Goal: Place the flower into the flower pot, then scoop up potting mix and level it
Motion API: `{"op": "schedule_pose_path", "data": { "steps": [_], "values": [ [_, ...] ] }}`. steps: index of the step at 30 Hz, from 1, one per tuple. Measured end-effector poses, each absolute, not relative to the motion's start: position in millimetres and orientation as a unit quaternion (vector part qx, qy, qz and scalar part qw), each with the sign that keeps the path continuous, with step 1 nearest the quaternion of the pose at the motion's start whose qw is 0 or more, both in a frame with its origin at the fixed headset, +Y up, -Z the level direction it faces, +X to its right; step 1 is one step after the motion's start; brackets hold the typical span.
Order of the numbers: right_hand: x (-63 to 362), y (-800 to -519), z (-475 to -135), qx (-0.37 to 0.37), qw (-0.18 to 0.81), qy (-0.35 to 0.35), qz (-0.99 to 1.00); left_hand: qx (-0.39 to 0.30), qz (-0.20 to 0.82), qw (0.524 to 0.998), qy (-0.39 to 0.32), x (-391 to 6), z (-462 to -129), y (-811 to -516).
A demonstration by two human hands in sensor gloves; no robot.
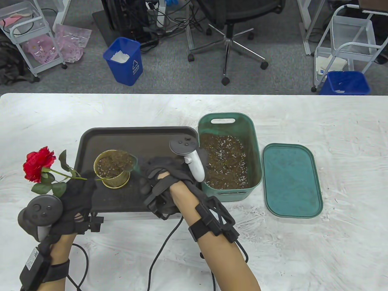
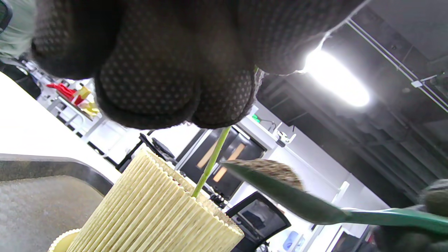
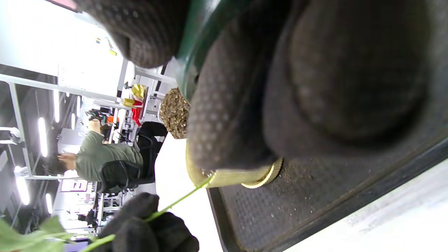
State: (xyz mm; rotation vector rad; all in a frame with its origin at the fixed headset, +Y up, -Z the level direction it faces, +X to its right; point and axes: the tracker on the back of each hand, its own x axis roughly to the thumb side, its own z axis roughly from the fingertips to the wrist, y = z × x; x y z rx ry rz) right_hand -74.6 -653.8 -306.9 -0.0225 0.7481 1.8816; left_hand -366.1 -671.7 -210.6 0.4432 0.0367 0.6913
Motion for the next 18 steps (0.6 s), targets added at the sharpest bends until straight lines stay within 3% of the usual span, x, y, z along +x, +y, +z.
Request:
{"op": "schedule_pose_path", "data": {
  "steps": [10, 18],
  "values": [
    [-120, -660, -315, -0.001, 0.446, 0.299, 0.844, 0.215, 0.339, 0.916, 0.019, -366, -211, -672],
    [-145, -630, -304, 0.069, 0.258, 0.135, 0.954, 0.214, 0.339, 0.916, 0.019, -365, -210, -672]
  ]
}}
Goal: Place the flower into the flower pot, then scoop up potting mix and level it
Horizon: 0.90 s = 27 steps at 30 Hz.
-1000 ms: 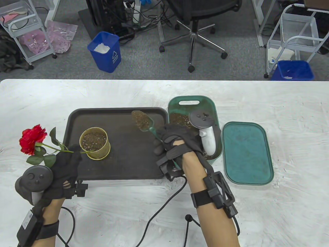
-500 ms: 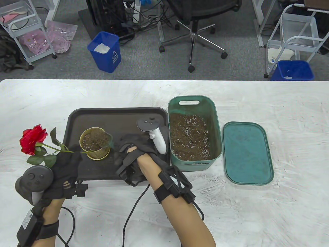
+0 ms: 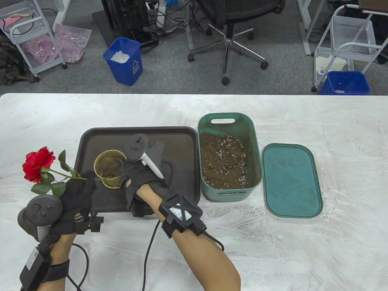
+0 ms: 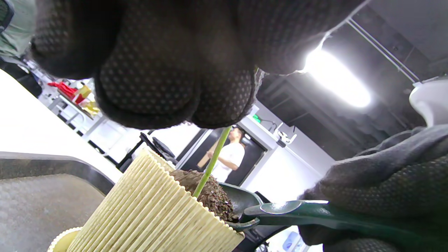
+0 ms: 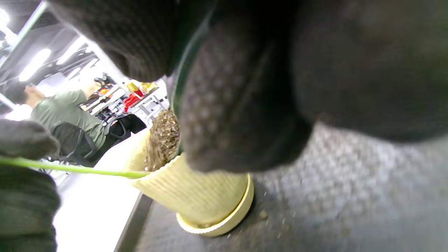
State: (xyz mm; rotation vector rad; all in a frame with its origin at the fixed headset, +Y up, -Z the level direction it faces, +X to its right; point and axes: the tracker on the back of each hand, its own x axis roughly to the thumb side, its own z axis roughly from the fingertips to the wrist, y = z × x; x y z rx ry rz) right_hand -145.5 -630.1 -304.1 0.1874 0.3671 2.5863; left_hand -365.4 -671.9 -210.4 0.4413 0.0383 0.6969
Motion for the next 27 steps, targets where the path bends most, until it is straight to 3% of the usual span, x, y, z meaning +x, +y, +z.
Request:
{"op": "schedule_pose_path", "data": {
  "steps": [6, 12, 21, 27],
  "values": [
    [-163, -619, -282, 0.144, 0.123, 0.02, 0.982, 0.214, 0.339, 0.916, 0.019, -366, -210, -672],
    [-162, -611, -262, 0.166, 0.06, -0.033, 0.984, 0.214, 0.339, 0.916, 0.019, -366, -210, -672],
    [-124, -590, -263, 0.134, 0.075, -0.061, 0.986, 0.214, 0.339, 0.916, 0.019, -366, -210, -672],
    [-80, -560, -267, 0.088, 0.095, -0.072, 0.989, 0.215, 0.337, 0.916, 0.018, -366, -210, -672]
  ]
}}
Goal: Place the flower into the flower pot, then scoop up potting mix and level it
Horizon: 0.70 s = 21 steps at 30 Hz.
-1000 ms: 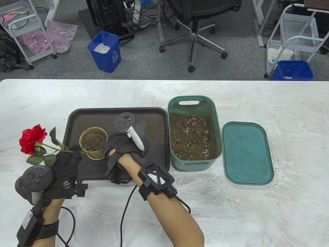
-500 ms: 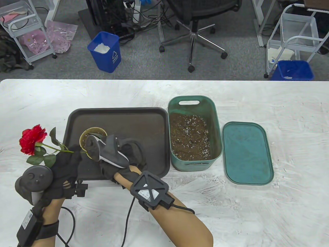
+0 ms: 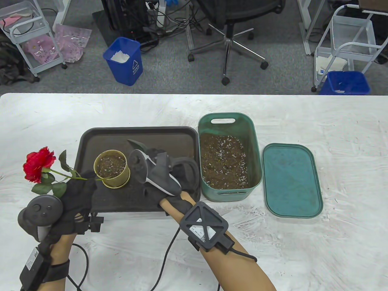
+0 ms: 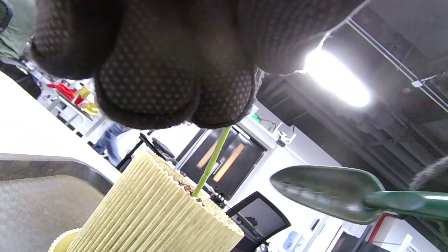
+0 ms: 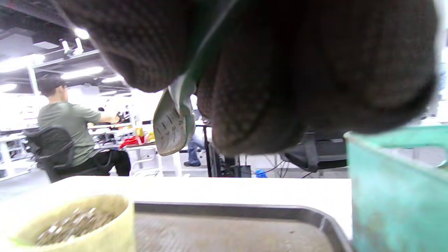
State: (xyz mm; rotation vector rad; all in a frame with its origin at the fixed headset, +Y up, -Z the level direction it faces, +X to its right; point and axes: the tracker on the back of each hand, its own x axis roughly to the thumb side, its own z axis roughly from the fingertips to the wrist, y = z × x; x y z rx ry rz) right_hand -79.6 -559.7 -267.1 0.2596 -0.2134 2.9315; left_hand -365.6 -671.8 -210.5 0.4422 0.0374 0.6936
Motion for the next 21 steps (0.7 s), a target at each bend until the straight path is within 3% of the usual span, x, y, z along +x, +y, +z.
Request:
{"op": "schedule_pose_path", "data": {
  "steps": [7, 11, 17, 21],
  "values": [
    [-15, -517, -276, 0.006, 0.123, -0.104, 0.987, 0.216, 0.335, 0.917, 0.019, -366, -210, -672],
    [22, -508, -287, -0.049, 0.133, -0.117, 0.983, 0.216, 0.334, 0.917, 0.019, -366, -210, -671],
    [66, -522, -313, -0.133, 0.116, -0.067, 0.982, 0.217, 0.332, 0.918, 0.019, -366, -210, -671],
    [83, -550, -333, -0.18, 0.083, 0.019, 0.98, 0.216, 0.332, 0.918, 0.019, -366, -210, -671]
  ]
}}
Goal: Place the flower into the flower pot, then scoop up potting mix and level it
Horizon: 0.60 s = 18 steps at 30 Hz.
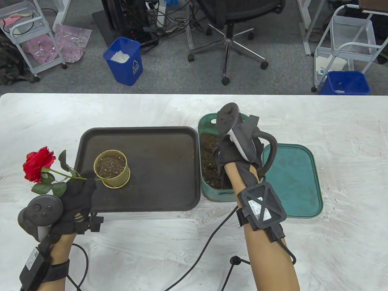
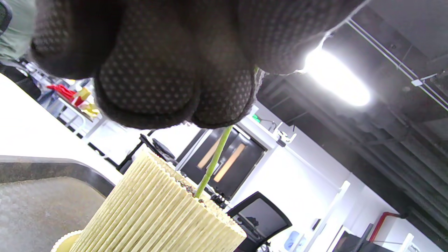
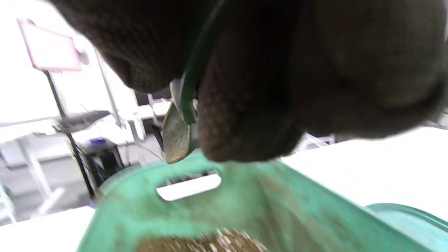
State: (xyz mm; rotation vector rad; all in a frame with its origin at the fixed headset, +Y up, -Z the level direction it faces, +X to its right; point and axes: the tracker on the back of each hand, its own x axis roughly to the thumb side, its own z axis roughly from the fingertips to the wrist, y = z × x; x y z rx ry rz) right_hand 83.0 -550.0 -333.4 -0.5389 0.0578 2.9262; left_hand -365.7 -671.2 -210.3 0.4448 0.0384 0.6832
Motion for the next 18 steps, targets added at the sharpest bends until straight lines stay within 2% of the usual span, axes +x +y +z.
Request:
{"op": "schedule_pose_path", "data": {
  "steps": [5, 10, 18],
  "values": [
    [97, -594, -352, -0.236, -0.003, 0.178, 0.955, 0.217, 0.329, 0.919, 0.018, -366, -210, -671],
    [100, -613, -358, -0.241, -0.036, 0.204, 0.948, 0.217, 0.33, 0.919, 0.018, -366, -210, -671],
    [108, -634, -370, -0.246, 0.008, 0.192, 0.95, 0.216, 0.328, 0.919, 0.018, -366, -210, -671]
  ]
}}
